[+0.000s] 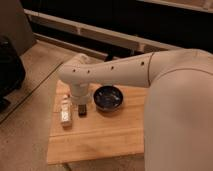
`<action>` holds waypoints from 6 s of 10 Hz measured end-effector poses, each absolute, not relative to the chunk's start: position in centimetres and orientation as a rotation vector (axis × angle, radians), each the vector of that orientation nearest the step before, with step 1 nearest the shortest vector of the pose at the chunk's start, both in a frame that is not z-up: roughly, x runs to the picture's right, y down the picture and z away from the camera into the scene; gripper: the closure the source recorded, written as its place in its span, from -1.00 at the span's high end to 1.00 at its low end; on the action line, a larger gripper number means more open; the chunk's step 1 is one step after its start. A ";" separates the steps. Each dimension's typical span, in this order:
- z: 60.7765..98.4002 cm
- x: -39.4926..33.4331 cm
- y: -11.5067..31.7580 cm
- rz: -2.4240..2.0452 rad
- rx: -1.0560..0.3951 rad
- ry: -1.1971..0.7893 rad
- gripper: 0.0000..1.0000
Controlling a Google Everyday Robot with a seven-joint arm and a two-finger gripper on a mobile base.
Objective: Place the bottle in the ceramic bowl
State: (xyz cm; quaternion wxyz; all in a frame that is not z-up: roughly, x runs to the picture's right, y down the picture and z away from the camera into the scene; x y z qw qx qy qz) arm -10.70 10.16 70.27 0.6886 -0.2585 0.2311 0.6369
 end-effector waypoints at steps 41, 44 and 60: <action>86.5 -20.9 12.8 1.168 -0.733 0.227 0.30; 87.3 -21.0 13.3 1.146 -0.758 0.244 0.30; 85.3 -18.8 10.1 1.122 -0.676 0.274 -1.00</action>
